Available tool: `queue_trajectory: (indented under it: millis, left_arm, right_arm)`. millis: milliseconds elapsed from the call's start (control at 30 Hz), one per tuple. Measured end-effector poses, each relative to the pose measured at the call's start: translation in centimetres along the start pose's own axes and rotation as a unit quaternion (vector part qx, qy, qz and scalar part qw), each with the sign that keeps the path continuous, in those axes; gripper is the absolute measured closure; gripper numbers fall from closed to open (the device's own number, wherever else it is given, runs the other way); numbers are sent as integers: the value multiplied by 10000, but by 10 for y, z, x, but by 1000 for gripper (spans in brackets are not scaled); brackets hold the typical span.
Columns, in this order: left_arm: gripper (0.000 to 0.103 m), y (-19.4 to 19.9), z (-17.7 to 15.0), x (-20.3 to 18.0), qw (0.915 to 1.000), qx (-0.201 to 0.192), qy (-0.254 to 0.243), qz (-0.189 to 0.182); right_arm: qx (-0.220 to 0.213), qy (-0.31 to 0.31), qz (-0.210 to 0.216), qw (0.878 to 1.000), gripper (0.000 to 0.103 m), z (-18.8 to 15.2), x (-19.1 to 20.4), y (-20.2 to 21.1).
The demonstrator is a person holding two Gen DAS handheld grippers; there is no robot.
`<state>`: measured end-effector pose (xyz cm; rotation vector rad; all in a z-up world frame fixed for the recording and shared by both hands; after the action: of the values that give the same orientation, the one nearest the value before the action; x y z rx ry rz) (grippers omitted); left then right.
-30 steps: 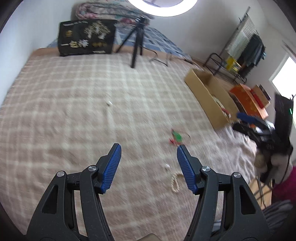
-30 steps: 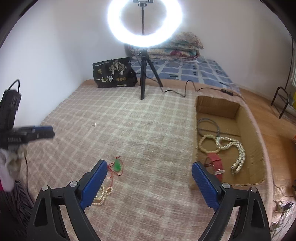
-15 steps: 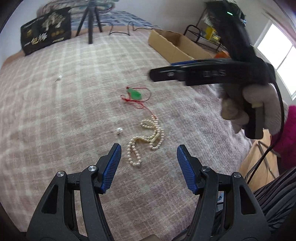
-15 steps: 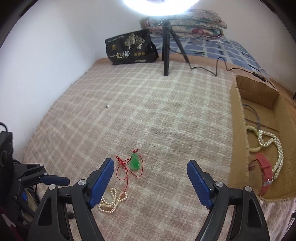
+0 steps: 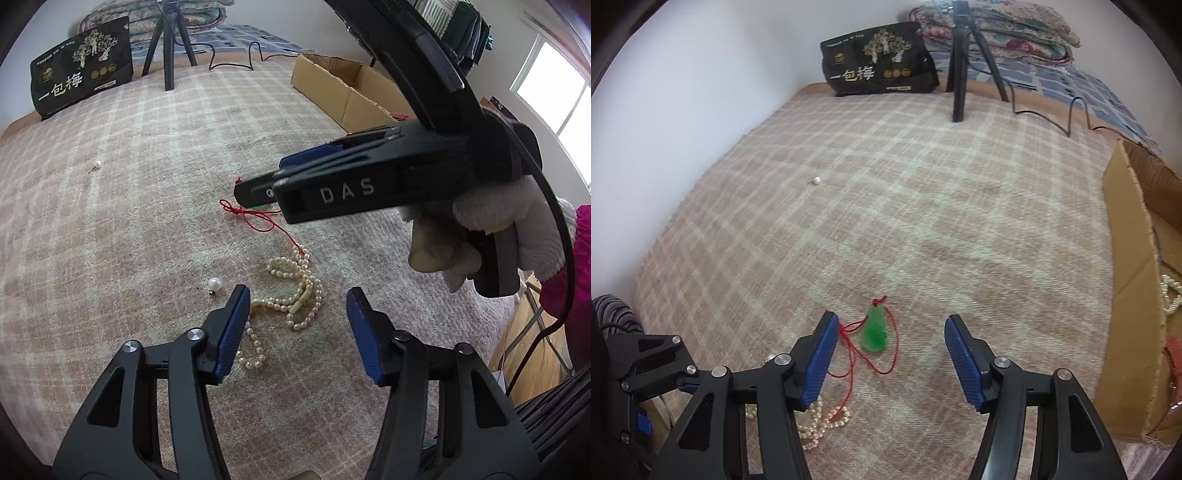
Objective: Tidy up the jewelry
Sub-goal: 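Move the right tool to the green jade pendant while the left tool approaches the small pearl strand, then close the right tool on the green pendant while the left tool grips the small pearl strand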
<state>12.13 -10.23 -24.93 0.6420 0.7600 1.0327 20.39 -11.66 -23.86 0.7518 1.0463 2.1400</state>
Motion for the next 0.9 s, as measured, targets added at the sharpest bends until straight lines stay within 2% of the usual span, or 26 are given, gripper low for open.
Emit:
queue_trajectory:
  millis: [233, 400, 567, 767, 800, 833, 900]
  left_arm:
    - [53, -2, -4, 3, 10000, 2, 62, 48]
    - [53, -3, -2, 2, 9999, -40, -6, 109]
    - [53, -4, 2, 0, 9998, -92, -113, 136]
    - [53, -20, 0, -10, 9986, 51, -454, 274]
    - [58, -24, -1, -11, 9982, 117, -507, 307]
    - [68, -27, -3, -11, 9978, 175, -539, 330]
    - [72, -34, -6, -10, 9968, 255, -611, 437]
  right_arm:
    - [152, 444, -76, 9989, 52, -4, 12, -17]
    - [233, 610, -301, 9974, 66, -5, 8, -19]
    - [294, 605, -421, 9968, 88, -6, -3, -18]
    - [334, 628, -459, 9964, 89, -10, -6, -16]
    - [328, 612, -475, 9965, 89, -10, -7, -16]
    - [320, 589, -487, 9966, 89, -10, -8, -15]
    - [300, 546, -503, 9968, 89, -10, -10, -14]
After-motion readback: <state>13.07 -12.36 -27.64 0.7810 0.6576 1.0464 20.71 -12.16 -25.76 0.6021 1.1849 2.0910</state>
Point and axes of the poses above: each gripper's, at about its wrist camera, not at the fingertips, and y roughly against the way its jaws point, x to its left, z to its top, the point moved 10 cm from there along -y, roughly the way its jaws point, and after that the axes turned 4 degrees about -x, right-handed, at the moved point
